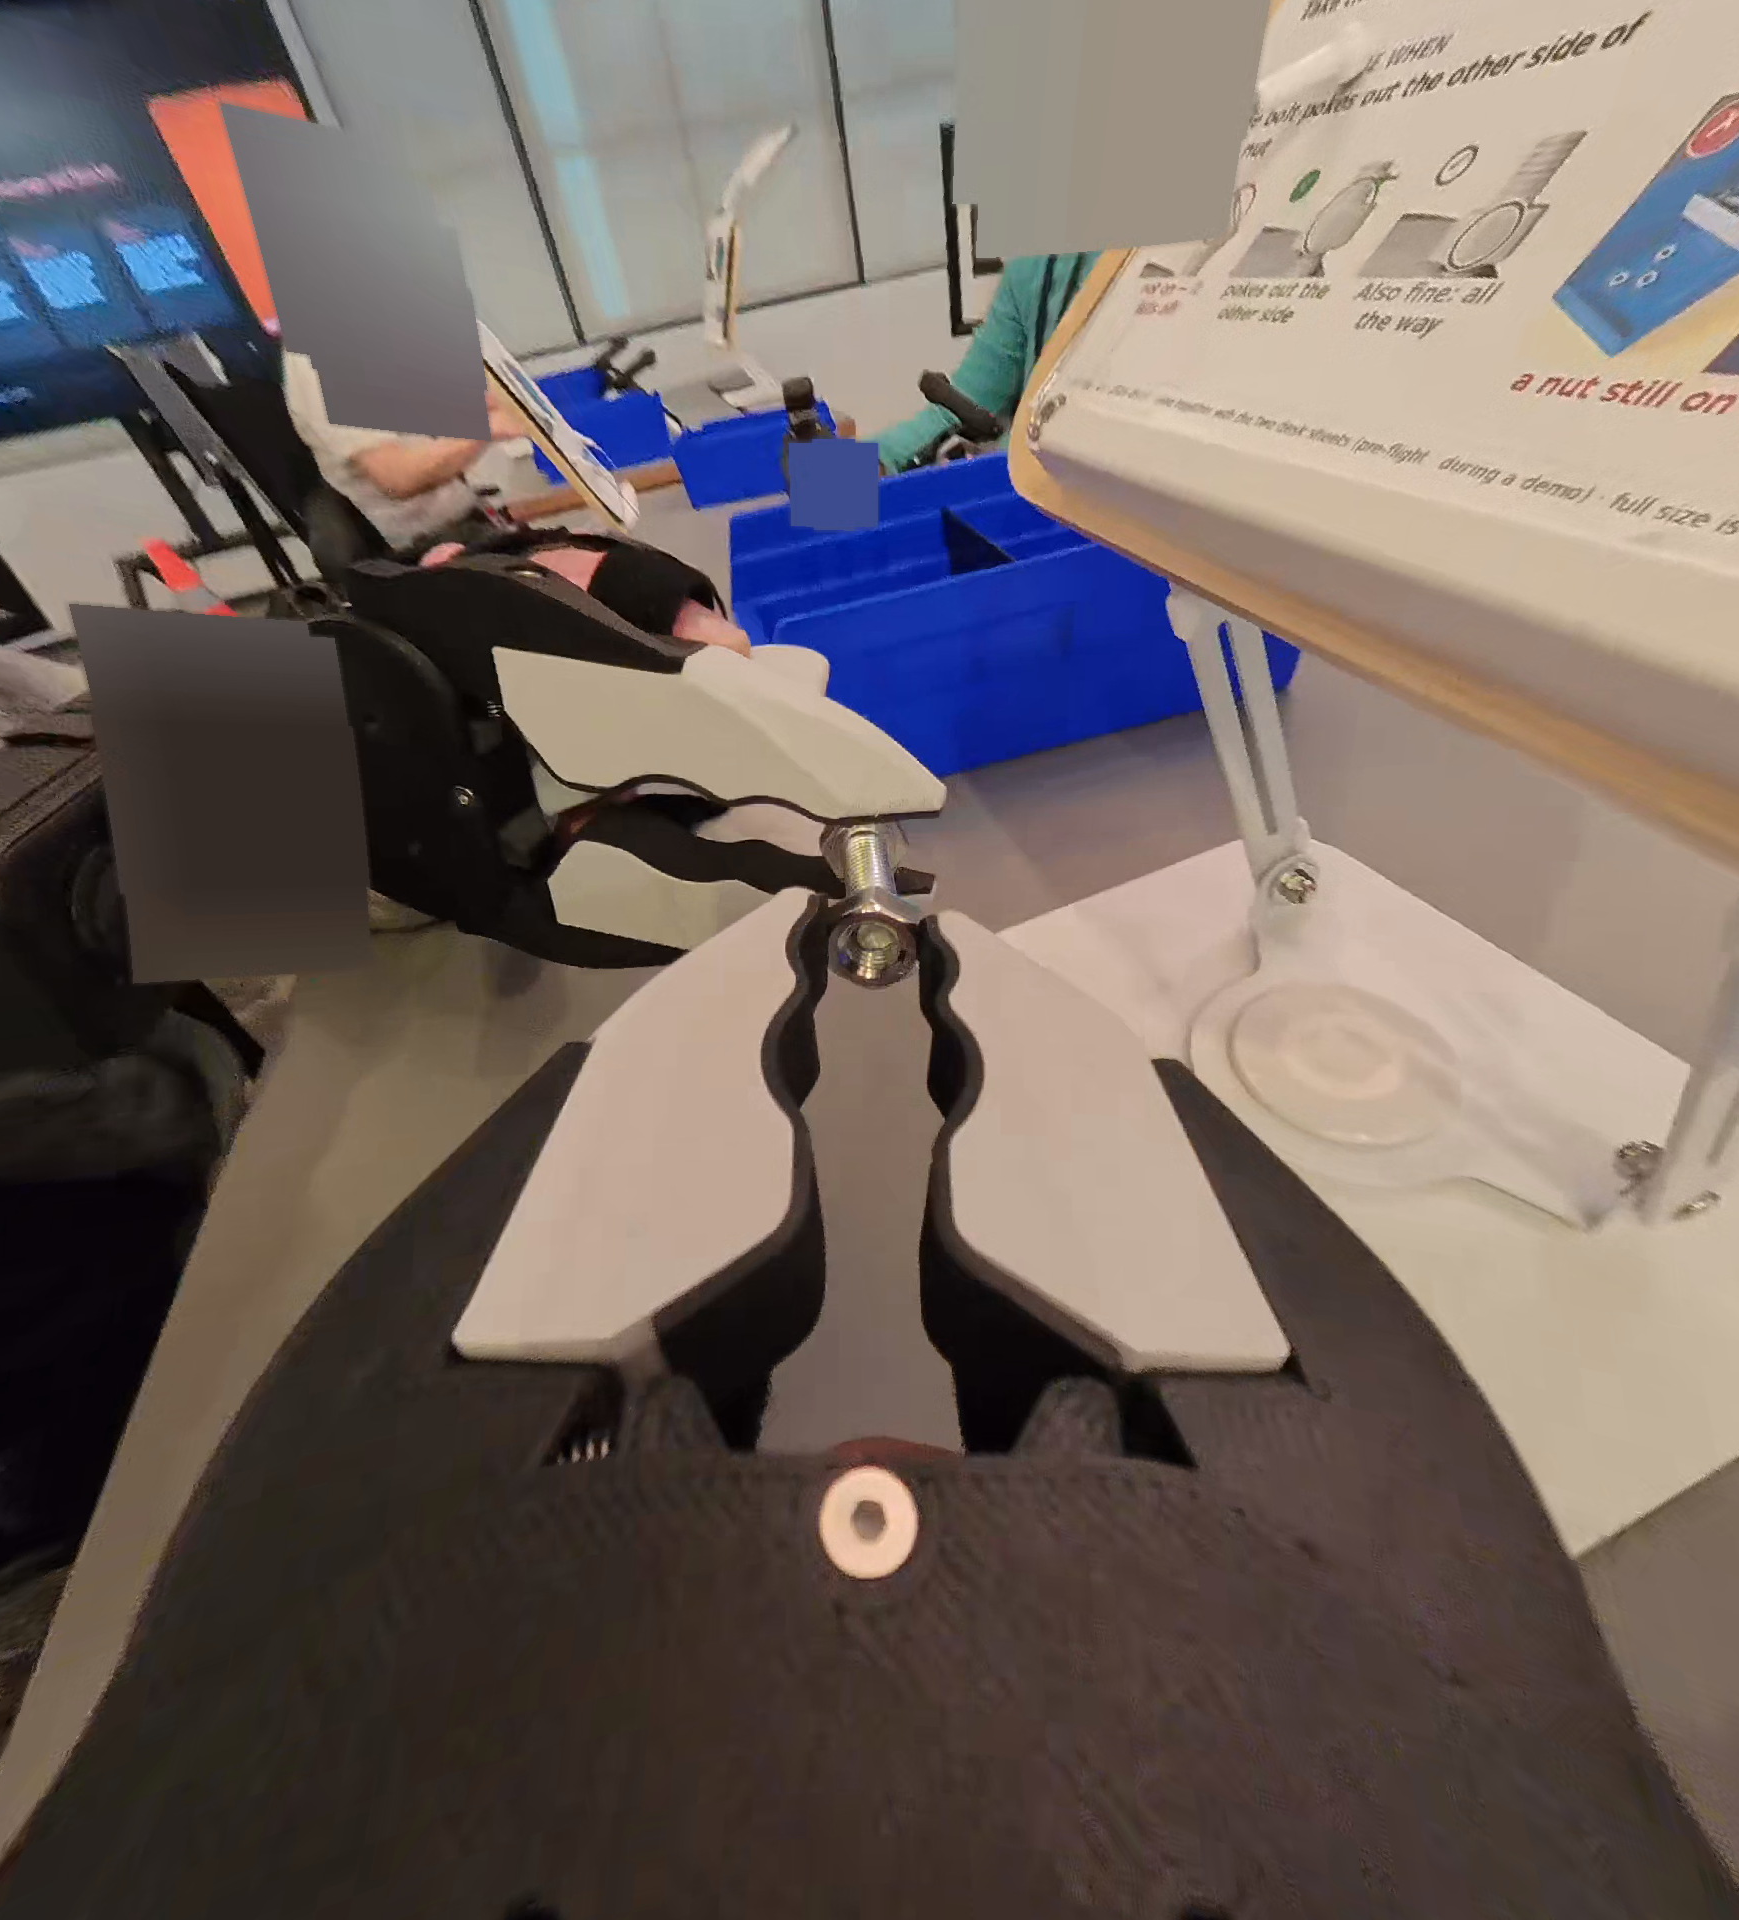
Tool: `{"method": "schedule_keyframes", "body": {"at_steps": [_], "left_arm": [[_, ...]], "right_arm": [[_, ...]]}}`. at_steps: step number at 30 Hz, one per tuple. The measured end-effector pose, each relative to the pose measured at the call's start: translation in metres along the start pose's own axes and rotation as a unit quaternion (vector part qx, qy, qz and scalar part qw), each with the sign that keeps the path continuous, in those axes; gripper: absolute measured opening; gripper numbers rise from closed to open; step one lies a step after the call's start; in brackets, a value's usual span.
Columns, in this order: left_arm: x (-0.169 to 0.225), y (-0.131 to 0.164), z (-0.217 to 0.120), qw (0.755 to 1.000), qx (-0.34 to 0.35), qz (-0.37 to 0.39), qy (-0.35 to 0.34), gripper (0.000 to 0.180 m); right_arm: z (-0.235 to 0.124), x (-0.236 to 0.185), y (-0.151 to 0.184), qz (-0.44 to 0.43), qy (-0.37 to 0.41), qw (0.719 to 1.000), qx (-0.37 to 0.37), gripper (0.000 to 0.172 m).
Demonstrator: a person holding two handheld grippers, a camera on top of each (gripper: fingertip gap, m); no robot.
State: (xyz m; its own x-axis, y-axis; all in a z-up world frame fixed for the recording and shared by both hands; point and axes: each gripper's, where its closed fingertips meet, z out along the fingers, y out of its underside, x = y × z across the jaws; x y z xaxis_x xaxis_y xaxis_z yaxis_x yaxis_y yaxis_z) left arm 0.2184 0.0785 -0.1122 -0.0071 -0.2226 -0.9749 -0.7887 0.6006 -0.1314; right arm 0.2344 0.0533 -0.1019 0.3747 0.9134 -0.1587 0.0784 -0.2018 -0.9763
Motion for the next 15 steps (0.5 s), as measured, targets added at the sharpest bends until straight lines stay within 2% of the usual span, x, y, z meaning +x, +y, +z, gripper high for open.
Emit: {"method": "schedule_keyframes", "body": {"at_steps": [6, 8, 15], "left_arm": [[-0.011, -0.005, -0.007, 0.999, 0.024, -0.034, -0.010, 0.017], [-0.014, -0.002, -0.006, 1.000, 0.009, -0.011, -0.027, 0.018], [-0.018, -0.005, -0.009, 0.996, 0.012, 0.040, -0.074, 0.017]], "right_arm": [[-0.003, -0.008, -0.014, 0.015, -0.036, 0.998, 0.049, 0.017], [-0.001, -0.008, -0.015, 0.038, -0.035, 0.997, 0.053, 0.017], [-0.003, -0.010, -0.016, 0.195, -0.092, 0.972, 0.094, 0.017]]}}
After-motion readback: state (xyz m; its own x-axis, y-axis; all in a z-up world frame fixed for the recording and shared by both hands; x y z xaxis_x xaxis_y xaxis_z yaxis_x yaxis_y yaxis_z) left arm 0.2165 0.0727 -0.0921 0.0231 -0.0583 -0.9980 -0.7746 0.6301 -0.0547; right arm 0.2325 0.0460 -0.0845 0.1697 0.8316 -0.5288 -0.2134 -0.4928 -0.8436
